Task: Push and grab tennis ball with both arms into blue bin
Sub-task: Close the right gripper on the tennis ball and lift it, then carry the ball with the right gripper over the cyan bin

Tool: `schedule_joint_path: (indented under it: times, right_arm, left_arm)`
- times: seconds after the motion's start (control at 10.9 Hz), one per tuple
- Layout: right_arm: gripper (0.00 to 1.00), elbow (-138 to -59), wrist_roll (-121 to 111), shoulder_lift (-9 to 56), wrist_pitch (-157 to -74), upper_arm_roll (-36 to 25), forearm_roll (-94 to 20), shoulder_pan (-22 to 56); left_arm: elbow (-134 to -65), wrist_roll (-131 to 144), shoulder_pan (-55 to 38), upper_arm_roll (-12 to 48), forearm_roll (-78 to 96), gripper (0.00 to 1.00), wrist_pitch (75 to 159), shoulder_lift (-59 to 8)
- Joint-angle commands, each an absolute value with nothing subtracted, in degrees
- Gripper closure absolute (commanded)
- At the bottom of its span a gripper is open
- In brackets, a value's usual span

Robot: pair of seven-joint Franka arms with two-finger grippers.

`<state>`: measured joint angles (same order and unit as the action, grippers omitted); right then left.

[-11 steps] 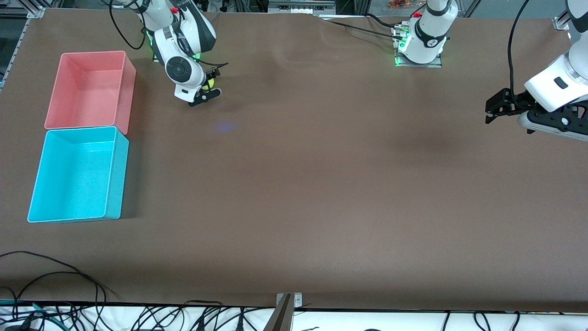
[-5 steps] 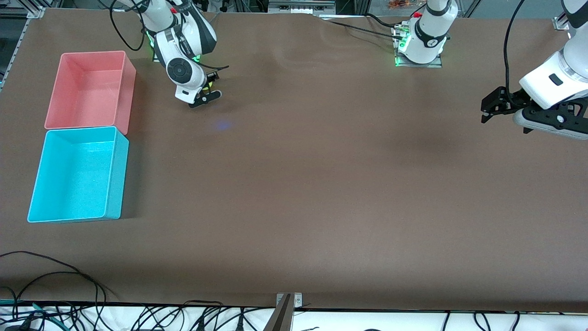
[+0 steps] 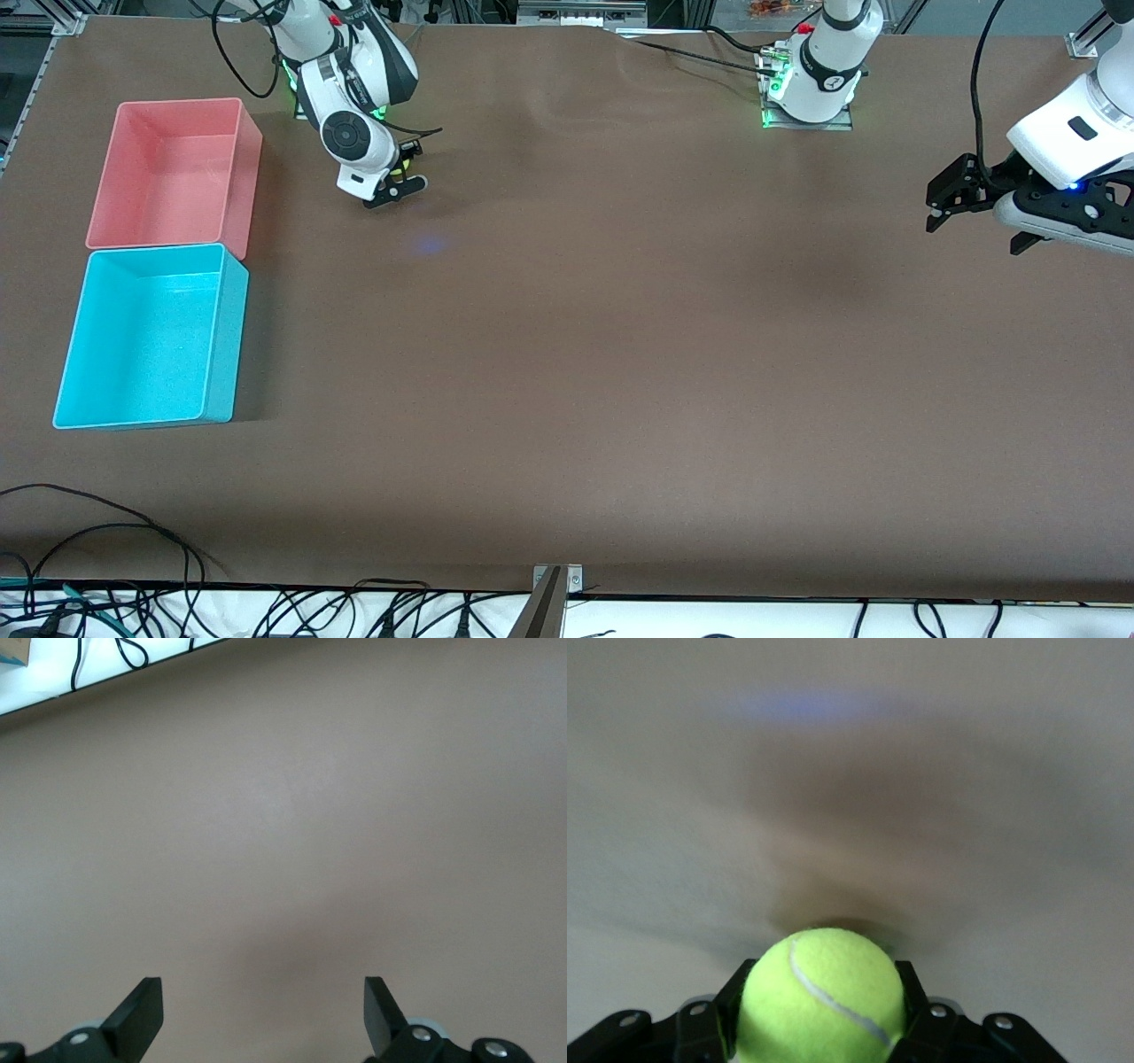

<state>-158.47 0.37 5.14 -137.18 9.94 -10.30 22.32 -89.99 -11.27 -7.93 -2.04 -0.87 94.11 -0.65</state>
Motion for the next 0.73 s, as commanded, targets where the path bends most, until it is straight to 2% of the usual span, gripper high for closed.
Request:
schedule_joint_path:
  times: [0.0, 0.18, 0.46, 0.64]
  right_arm:
    - [0.77, -154.1, 3.1, 2.6, -133.3, 7.8, -11.8, 23.0]
    - [0.77, -145.7, 3.5, 2.9, -124.3, 5.9, -11.6, 22.4]
    - [0.77, -135.1, 3.0, 3.5, -117.4, 1.6, -8.6, 21.4]
    - [0.77, -124.2, 2.3, 7.2, -107.9, 1.1, -4.0, 17.6]
  left_arm:
    - [-88.1, -10.7, -8.3, -2.3, 0.5, 0.0, 92.6, -1.9]
    - [-87.8, -10.6, -8.3, -2.4, 0.9, 0.0, 92.6, -2.0]
    - [-86.8, -10.6, -7.9, -2.5, 2.1, 0.0, 92.6, -1.9]
    - [-86.8, -10.6, -7.9, -2.3, 2.2, 0.0, 92.6, -1.8]
